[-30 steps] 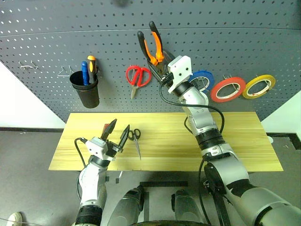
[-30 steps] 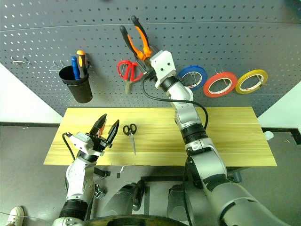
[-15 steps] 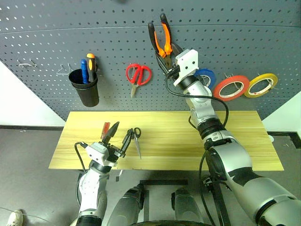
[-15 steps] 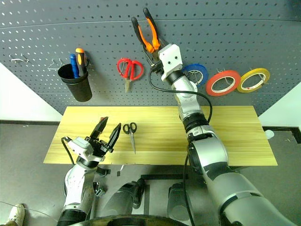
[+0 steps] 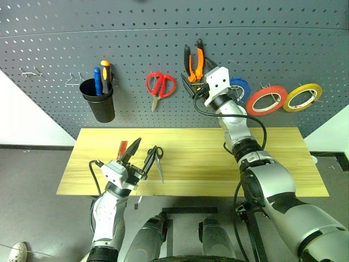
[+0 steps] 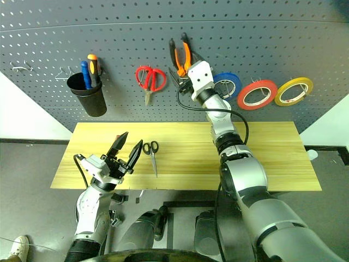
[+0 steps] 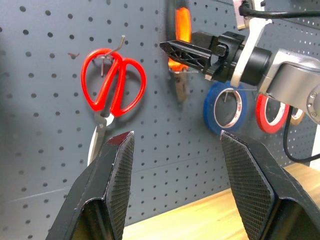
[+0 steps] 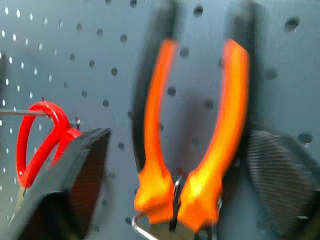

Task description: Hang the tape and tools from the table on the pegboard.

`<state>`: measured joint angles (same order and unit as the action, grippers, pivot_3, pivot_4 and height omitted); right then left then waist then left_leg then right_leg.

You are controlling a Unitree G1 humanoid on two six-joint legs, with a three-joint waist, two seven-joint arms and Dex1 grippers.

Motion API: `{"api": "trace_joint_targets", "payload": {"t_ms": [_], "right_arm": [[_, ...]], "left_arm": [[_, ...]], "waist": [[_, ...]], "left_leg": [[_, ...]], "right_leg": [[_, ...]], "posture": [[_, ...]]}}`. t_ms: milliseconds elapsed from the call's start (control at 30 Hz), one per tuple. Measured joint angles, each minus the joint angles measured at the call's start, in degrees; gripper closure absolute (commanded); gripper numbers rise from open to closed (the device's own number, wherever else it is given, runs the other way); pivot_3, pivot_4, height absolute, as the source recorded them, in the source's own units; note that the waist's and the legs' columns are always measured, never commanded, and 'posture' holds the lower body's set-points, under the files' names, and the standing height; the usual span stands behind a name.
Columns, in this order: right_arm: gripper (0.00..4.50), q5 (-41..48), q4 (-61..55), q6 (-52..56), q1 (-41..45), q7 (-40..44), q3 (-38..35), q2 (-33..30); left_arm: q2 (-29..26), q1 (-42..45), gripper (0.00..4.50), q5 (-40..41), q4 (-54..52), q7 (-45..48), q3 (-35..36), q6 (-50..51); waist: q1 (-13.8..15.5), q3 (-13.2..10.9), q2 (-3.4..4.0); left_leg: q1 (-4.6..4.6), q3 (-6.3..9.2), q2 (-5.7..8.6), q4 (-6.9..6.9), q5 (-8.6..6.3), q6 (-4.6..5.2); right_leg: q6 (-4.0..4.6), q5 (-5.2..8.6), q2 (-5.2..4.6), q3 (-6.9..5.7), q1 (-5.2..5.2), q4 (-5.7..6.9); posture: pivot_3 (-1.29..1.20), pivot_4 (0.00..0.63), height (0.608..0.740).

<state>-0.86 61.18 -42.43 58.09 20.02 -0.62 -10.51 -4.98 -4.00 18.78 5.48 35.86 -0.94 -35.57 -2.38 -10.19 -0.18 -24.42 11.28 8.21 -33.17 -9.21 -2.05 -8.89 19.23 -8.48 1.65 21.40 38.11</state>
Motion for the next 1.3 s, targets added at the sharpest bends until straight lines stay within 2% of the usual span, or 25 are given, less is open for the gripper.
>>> {"api": "trace_joint_targets", "payload": {"t_ms": [200, 367, 467, 533, 633, 667, 767, 833, 1067, 1300], "right_arm": [[0.02, -0.04, -15.75, -0.37, -9.71, 4.65, 1.38, -4.33], [0.02, 0.03, -35.02, 2.8, -20.77, 11.39, 3.35, -12.84], [0.02, 0.68, -44.77, 5.26, -26.14, 15.93, 4.15, -18.55], [0.02, 3.0, -51.09, 7.46, -31.39, 21.82, 5.53, -23.84], [0.02, 6.48, -57.78, 11.56, -38.31, 29.66, 8.58, -29.36], [0.0, 7.91, -60.17, 13.45, -41.54, 32.68, 9.97, -31.21], [0.0, 8.48, -61.9, 15.43, -45.79, 36.14, 12.23, -31.95], [0.0, 8.14, -61.79, 15.69, -46.76, 36.68, 13.34, -31.39], [0.0, 6.08, -58.86, 15.02, -47.25, 37.13, 14.98, -29.27], [0.0, 3.71, -54.93, 12.55, -47.01, 36.55, 15.21, -28.38]], "left_arm": [[-1.06, -0.55, 1.63, -3.49, -0.44, -5.71, 1.05, 4.13], [-0.82, -3.79, 1.63, -7.19, -6.46, -15.2, 2.81, 14.89], [1.04, -5.01, 1.63, -10.03, -9.58, -21.53, 2.64, 23.4], [1.96, -5.37, 1.63, -12.05, -10.97, -25.83, 2.32, 30.63], [4.02, -3.73, 1.63, -13.53, -11.29, -31.22, 2.61, 39.38], [4.91, -1.42, 1.46, -14.29, -11.08, -34.16, 2.97, 45.38], [5.65, 5.49, 0.82, -18.09, -9.4, -40.42, 2.81, 60.27], [7.11, 10.58, 0.1, -19.14, -7.16, -43.7, 2.97, 68.36], [13.24, 24.71, 0.04, -18.68, 4.02, -50.56, 6.4, 80.87], [15.67, 30.06, 0.04, -15.85, 12.05, -49.74, 5.98, 82.94]], "waist": [[0.15, 0.0, -0.01], [0.07, 0.0, -0.02], [0.48, -0.04, -0.08], [1.35, -0.11, -0.2], [1.93, -0.2, -0.36], [2.27, -0.23, -0.4], [2.39, -0.33, -0.58], [1.95, -0.37, -0.64], [1.77, -0.39, -0.73], [1.59, -0.39, -0.73]], "left_leg": [[-0.04, -0.03, 0.03, 0.11, -0.01, 0.02], [-0.05, -0.1, 0.02, 0.06, -0.02, 0.02], [-0.05, -0.13, -0.01, -0.02, -0.03, 0.01], [-0.06, -0.22, -0.02, -0.05, -0.04, 0.03], [-0.11, -0.22, -0.03, -0.07, -0.06, 0.05], [-0.12, -0.22, -0.03, -0.09, -0.06, 0.05], [-0.13, -0.32, -0.05, -0.21, -0.06, 0.04], [-0.15, -0.29, -0.04, -0.27, -0.07, 0.05], [-0.21, -0.31, 0.01, -0.4, -0.08, 0.06], [-0.33, -0.31, 0.01, -0.75, -0.11, 0.11]], "right_leg": [[-0.02, 0.02, -0.04, 0.0, 0.03, -0.05], [-0.04, 0.02, -0.07, 0.02, 0.0, -0.03], [-0.03, 0.03, -0.07, 0.01, -0.02, -0.05], [-0.03, 0.04, -0.09, 0.01, -0.07, -0.13], [-0.01, 0.06, -0.1, -0.03, -0.06, -0.18], [-0.01, 0.06, -0.11, -0.06, -0.07, -0.2], [-0.05, 0.03, -0.09, -0.08, -0.09, -0.19], [-0.08, 0.02, -0.08, -0.08, -0.13, -0.19], [-0.23, -0.04, -0.07, -0.28, -0.28, -0.21], [-0.3, -0.08, -0.04, -0.31, -0.35, -0.1]], "posture": [[0.01, 0.158, 0.74], [0.01, 0.163, 0.74], [0.0, 0.166, 0.74], [-0.01, 0.164, 0.74], [-0.02, 0.159, 0.74], [-0.02, 0.157, 0.74], [-0.04, 0.149, 0.74], [-0.04, 0.144, 0.74], [-0.06, 0.134, 0.74], [-0.06, 0.132, 0.74]]}}
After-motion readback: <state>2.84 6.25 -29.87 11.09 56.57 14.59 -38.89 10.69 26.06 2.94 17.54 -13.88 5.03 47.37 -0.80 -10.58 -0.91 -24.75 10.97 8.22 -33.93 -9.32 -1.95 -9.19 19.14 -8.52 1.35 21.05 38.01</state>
